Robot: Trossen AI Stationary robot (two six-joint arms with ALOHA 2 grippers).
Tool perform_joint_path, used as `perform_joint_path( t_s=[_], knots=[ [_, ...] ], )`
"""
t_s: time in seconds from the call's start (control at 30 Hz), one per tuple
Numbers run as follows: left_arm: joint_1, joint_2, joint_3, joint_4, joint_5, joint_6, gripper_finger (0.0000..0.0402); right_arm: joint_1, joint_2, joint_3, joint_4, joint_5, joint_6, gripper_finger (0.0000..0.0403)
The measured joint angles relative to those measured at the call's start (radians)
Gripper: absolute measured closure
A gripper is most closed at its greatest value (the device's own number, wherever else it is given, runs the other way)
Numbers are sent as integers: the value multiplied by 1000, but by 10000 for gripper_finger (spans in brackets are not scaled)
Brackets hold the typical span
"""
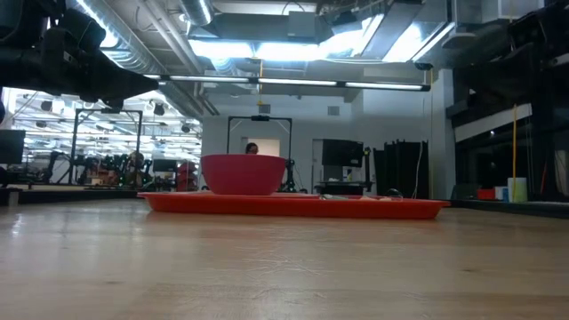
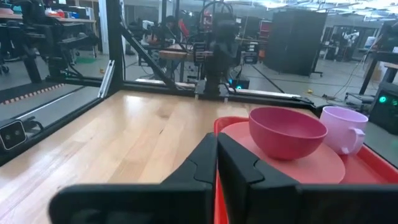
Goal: Set up tray
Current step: Return to Home Position
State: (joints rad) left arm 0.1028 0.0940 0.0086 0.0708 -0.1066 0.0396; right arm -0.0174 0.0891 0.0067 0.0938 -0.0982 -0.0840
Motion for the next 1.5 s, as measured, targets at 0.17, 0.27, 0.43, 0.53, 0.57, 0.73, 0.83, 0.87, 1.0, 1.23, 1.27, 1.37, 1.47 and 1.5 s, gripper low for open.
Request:
perform_joint_path(
  t_s=[0.17, 0.27, 0.43, 0.53, 0.57, 0.73, 0.83, 0.87, 1.0, 1.23, 1.27, 1.37, 1.47, 1.5],
  knots=[
    [0, 0, 0, 0, 0, 0, 398, 0, 0, 0, 30, 0, 1, 382],
    [0, 0, 0, 0, 0, 0, 398, 0, 0, 0, 50, 0, 12, 385],
    [0, 0, 0, 0, 0, 0, 398, 0, 0, 0, 92, 0, 19, 390],
    [0, 0, 0, 0, 0, 0, 398, 0, 0, 0, 112, 0, 9, 390],
    [0, 0, 0, 0, 0, 0, 398, 0, 0, 0, 115, 0, 6, 388],
    [0, 0, 0, 0, 0, 0, 398, 0, 0, 0, 122, 1, -22, 382],
    [0, 0, 0, 0, 0, 0, 398, 0, 0, 0, 128, 1, -26, 383],
    [0, 0, 0, 0, 0, 0, 398, 0, 0, 0, 125, 1, -22, 384],
    [0, 0, 0, 0, 0, 0, 398, 0, 0, 0, 114, 1, 13, 389],
    [0, 0, 0, 0, 0, 0, 398, 0, 0, 0, 112, 1, 28, 385],
    [0, 0, 0, 0, 0, 0, 398, 0, 0, 0, 112, 1, 28, 383],
    [0, 0, 0, 0, 0, 0, 398, 0, 0, 0, 112, 1, 27, 382],
    [0, 0, 0, 0, 0, 0, 398, 0, 0, 0, 112, 1, 28, 385],
    [0, 0, 0, 0, 0, 0, 398, 0, 0, 0, 112, 1, 28, 386]
  ],
)
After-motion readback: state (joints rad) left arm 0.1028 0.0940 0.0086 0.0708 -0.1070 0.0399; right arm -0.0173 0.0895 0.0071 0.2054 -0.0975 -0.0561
